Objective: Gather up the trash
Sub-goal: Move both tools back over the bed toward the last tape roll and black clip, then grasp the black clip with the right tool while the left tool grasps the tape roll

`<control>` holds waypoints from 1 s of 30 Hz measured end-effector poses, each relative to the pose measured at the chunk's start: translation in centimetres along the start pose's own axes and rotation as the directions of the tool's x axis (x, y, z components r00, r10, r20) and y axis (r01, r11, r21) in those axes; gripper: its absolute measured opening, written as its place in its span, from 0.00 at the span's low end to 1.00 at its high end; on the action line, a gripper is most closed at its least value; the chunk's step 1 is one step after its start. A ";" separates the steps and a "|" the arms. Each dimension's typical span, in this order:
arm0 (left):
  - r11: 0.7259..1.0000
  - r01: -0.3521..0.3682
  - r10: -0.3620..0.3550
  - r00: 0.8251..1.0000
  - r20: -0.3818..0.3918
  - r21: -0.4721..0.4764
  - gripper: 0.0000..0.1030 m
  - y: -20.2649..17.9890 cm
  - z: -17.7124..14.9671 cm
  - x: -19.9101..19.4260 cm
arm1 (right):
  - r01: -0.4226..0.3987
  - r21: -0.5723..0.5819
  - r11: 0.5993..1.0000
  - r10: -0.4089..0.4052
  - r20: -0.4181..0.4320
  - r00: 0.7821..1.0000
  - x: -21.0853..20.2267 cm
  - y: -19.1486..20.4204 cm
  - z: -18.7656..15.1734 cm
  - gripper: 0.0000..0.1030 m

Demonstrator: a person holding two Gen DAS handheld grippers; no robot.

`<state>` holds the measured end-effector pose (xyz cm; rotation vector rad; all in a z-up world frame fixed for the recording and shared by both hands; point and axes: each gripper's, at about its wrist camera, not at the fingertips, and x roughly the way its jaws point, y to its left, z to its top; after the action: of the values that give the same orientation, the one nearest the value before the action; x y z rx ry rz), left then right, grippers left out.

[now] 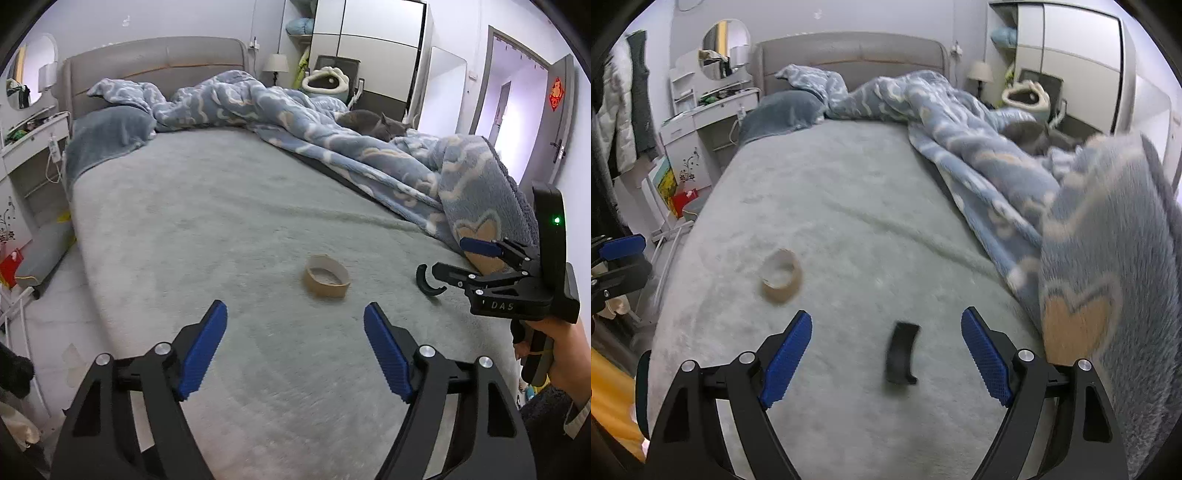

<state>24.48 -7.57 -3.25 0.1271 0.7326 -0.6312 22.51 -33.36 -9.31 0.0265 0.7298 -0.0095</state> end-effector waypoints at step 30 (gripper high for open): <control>0.999 0.032 -0.035 0.993 -0.115 -0.031 0.70 -2.3 0.7 11.3 | -0.108 0.111 0.988 0.119 -0.101 0.988 5.8 -2.7 -1.6 0.29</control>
<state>29.96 -15.27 -9.99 0.1257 0.8571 -0.6488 25.70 -36.01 -14.40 0.1705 0.8344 0.0631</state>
